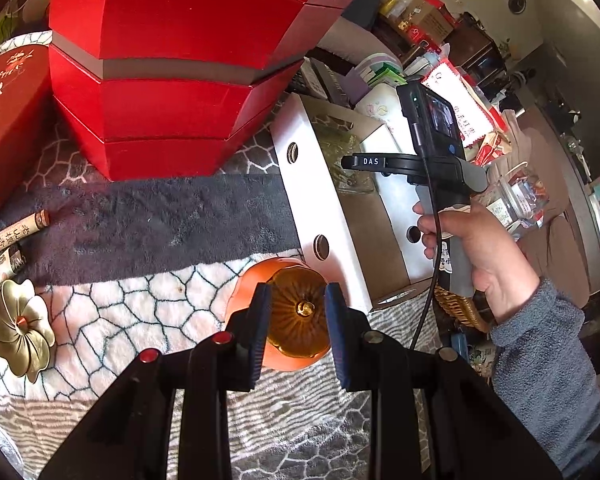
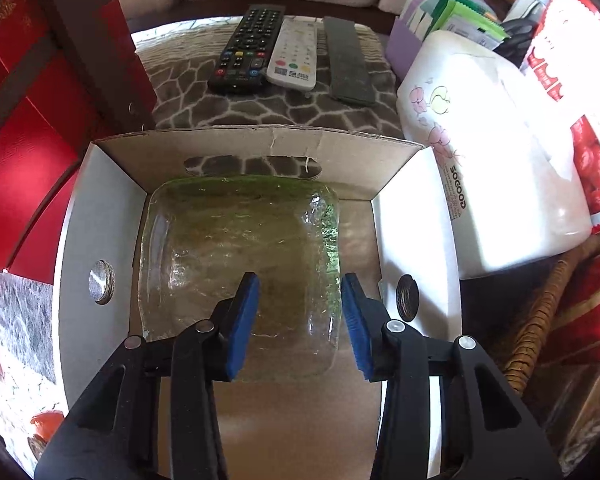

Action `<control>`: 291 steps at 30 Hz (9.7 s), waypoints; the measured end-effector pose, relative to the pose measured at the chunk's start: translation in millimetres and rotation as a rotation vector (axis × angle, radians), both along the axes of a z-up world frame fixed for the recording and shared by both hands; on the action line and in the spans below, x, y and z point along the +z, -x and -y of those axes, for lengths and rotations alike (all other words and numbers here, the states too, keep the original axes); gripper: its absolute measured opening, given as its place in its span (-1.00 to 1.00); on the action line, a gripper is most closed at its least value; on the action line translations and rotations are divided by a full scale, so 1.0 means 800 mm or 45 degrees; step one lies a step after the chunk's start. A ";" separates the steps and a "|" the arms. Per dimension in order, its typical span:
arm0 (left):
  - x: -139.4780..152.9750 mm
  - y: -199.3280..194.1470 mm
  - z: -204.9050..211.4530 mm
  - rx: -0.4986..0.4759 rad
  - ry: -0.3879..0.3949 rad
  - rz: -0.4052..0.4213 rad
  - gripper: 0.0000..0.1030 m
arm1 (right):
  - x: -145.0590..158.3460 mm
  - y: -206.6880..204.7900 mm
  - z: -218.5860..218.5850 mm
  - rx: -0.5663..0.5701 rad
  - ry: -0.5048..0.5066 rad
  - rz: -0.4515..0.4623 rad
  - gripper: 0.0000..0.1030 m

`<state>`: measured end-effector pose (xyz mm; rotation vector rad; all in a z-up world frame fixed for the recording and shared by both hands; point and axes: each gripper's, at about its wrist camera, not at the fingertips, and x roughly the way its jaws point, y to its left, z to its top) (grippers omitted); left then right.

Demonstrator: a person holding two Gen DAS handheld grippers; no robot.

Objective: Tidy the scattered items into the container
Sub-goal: 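Withdraw the right gripper from the box toward the clear glass bowl, then close both grippers on the rim of the clear glass bowl holding the spoon, then lift the glass bowl with both grippers and carry it toward the box, then lower the glass bowl into the box and open both grippers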

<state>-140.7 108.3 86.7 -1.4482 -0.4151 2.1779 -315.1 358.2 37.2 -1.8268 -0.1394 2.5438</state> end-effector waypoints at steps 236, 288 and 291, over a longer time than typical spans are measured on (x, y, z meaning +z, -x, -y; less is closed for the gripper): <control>0.042 -0.101 0.063 0.069 0.326 0.046 -0.82 | 0.129 -0.340 0.192 0.089 0.505 -0.027 -0.87; -0.028 0.199 -0.172 0.091 0.443 0.009 -0.71 | 0.045 -0.036 -0.007 0.030 0.335 -0.094 -0.81; -0.022 0.196 -0.170 0.102 0.448 -0.006 -0.71 | 0.056 -0.039 -0.008 0.033 0.318 -0.140 -0.71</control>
